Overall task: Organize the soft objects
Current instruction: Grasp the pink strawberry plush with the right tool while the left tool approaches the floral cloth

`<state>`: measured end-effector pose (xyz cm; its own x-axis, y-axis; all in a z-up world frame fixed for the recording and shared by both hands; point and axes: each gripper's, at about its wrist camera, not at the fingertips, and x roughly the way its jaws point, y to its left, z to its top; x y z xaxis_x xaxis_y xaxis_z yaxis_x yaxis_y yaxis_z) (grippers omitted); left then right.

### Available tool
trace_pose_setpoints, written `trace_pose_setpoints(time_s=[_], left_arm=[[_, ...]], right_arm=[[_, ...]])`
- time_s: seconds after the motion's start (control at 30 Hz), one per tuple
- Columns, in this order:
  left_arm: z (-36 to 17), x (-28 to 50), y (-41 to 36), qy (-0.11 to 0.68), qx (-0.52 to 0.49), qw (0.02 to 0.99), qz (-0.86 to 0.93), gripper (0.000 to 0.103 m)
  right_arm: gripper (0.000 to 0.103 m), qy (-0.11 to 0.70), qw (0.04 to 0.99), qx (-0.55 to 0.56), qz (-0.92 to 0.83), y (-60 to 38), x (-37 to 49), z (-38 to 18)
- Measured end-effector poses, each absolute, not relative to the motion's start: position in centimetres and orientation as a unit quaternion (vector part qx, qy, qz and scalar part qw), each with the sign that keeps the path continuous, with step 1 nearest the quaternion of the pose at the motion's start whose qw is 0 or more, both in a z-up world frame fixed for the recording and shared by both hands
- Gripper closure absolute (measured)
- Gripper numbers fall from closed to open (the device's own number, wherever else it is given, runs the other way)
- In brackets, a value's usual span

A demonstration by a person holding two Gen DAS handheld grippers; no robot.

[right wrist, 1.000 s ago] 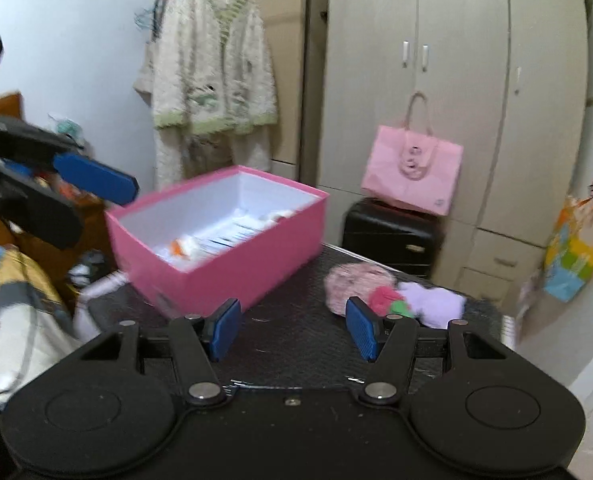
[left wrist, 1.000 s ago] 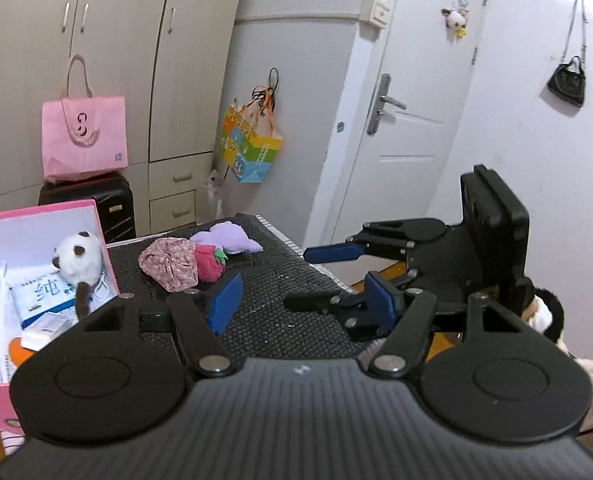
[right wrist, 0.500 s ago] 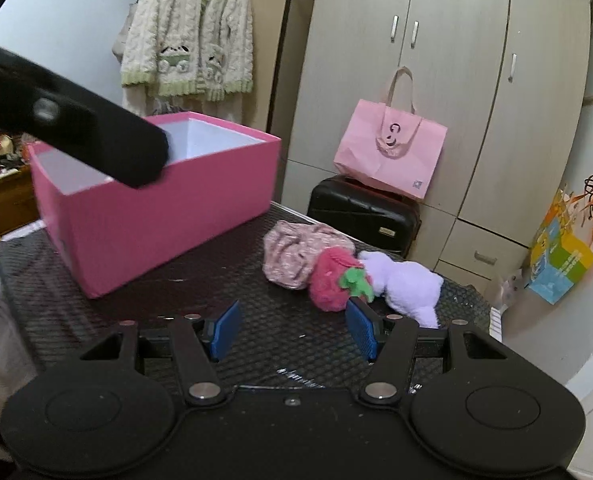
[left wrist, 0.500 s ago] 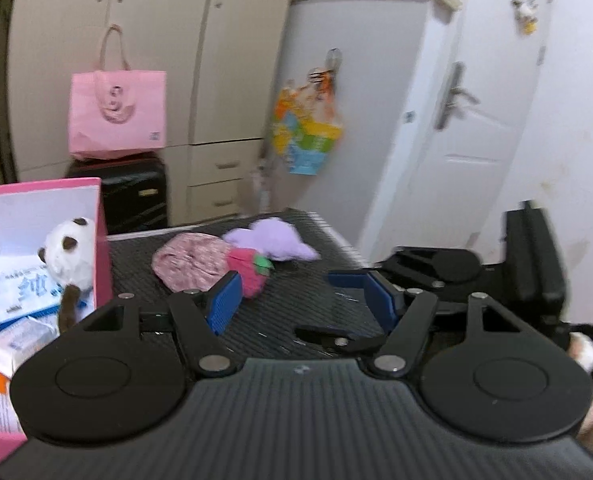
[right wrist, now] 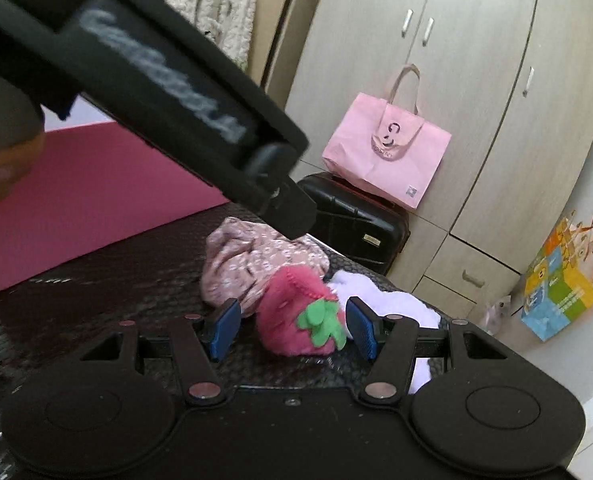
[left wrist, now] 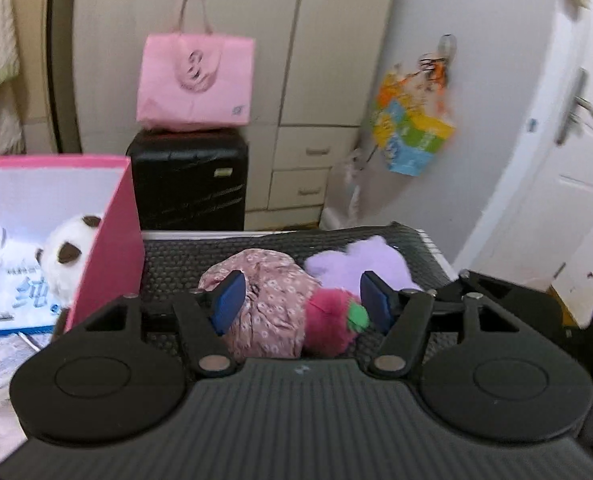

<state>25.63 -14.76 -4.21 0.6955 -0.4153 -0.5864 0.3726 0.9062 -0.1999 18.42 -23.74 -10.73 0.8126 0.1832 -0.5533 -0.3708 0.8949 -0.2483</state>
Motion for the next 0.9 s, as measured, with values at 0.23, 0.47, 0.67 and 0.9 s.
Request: trace_pose_setpoints(time_s=[0.23,0.47,0.67,0.9], left_arm=[[-6.8,28.5,-14.7,0.381,-0.109,0.900,-0.183,0.040],[-7.6,28.6,-15.8,0.357,-0.077,0.920,-0.141,0.040],[-9.5,29.4,-16.2,0.387,-0.057,0.913,-0.116,0.040],[-11.0,30.4,-15.7,0.389,-0.100,0.911,-0.093,0.037]], right_arm=[[0.050,0.300,0.927,-0.163,0.153,-23.7,20.3,-11.8],[0.054,0.305,0.929,-0.137,0.161,-24.6,20.4,-11.8],[0.053,0.325,0.926,-0.096,0.168,-26.2,20.8,-11.9],[0.054,0.326,0.926,-0.079,0.173,-26.9,21.1,-12.4]])
